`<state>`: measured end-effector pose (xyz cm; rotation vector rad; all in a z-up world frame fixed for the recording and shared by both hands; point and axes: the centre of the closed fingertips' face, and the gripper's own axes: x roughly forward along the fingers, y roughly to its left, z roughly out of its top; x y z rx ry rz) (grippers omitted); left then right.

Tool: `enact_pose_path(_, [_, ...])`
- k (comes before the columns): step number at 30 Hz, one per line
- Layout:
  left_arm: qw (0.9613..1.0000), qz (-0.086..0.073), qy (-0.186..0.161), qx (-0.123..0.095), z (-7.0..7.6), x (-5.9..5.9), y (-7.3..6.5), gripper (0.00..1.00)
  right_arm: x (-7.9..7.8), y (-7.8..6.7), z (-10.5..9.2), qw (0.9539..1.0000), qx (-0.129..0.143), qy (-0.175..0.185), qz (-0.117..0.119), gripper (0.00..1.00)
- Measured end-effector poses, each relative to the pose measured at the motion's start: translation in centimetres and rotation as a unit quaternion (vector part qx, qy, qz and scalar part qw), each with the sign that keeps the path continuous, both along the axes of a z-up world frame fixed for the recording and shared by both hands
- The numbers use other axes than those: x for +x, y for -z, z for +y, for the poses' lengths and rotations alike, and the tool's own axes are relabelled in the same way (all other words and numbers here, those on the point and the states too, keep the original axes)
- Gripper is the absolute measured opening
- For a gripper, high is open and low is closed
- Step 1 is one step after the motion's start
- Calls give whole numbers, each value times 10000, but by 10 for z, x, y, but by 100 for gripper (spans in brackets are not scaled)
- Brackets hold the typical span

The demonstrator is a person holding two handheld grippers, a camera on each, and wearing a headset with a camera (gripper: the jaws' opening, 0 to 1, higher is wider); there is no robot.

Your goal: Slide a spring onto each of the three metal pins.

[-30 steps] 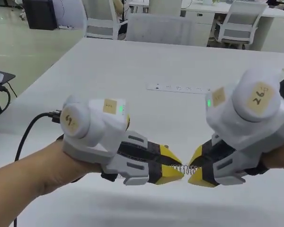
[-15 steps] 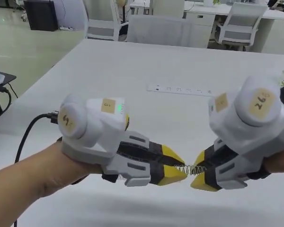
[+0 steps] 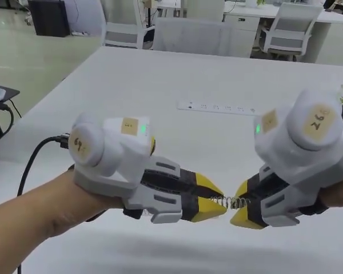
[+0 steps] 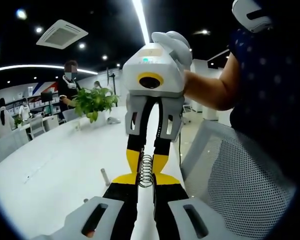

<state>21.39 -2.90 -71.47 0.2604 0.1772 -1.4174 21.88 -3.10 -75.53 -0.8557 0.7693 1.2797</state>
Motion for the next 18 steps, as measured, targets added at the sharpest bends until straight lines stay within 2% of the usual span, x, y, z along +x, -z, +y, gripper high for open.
enact_pose_path(4, [9999,-46,-35,89,1,2,3,4,-1,-5,1,10000,24,4,6,10])
enact_pose_path(12, [9999,-105,-8,116,1,2,4,4,-4,-10,3,10000,-11,-14,-7,9])
enact_pose_path(18, [9995,-205,45,247,0,1,9,3,-7,-15,5,9999,-92,-97,-33,9])
